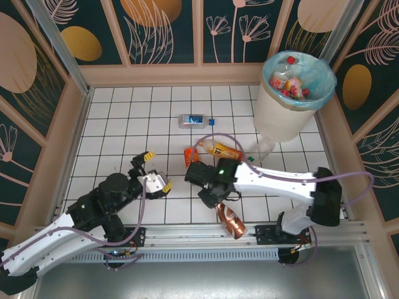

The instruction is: Put the plastic bottles in the bin

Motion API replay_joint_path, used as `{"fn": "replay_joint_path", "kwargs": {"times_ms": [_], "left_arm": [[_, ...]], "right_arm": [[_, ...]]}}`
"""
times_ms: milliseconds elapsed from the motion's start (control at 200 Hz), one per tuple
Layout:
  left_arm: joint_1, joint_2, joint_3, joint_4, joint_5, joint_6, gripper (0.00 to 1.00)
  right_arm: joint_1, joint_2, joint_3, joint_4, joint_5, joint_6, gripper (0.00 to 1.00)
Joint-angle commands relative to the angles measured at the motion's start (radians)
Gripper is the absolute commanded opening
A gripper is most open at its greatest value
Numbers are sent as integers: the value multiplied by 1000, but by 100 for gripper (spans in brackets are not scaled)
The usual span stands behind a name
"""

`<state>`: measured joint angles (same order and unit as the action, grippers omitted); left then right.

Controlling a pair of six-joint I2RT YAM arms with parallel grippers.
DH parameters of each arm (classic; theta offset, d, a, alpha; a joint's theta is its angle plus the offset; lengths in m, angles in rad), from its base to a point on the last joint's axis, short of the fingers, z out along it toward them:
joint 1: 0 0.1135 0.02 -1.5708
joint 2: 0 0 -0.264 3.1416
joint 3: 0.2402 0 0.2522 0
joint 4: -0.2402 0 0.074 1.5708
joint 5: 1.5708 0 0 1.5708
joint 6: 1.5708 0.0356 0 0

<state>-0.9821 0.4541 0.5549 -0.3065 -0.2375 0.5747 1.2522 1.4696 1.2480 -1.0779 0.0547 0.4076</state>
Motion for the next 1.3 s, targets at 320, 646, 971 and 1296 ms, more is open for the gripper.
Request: {"fn": "replay_joint_path", "kwargs": {"times_ms": [320,646,971,1296], "left_arm": [[-4,434,391,332,-87,-327,89],[-4,712,734,306,-244,-623,85],[-4,764,798,367,-250,-661,84],[-3,901,925,250,-136,-719,83]], "right_arm": [[-344,-276,366,125,76,-175,16],[-688,-224,603,304,-15,-365,11],[-977,-105,857,461,-1,-434,8],[-1307,113,1047,528,-132,-346,2]]}}
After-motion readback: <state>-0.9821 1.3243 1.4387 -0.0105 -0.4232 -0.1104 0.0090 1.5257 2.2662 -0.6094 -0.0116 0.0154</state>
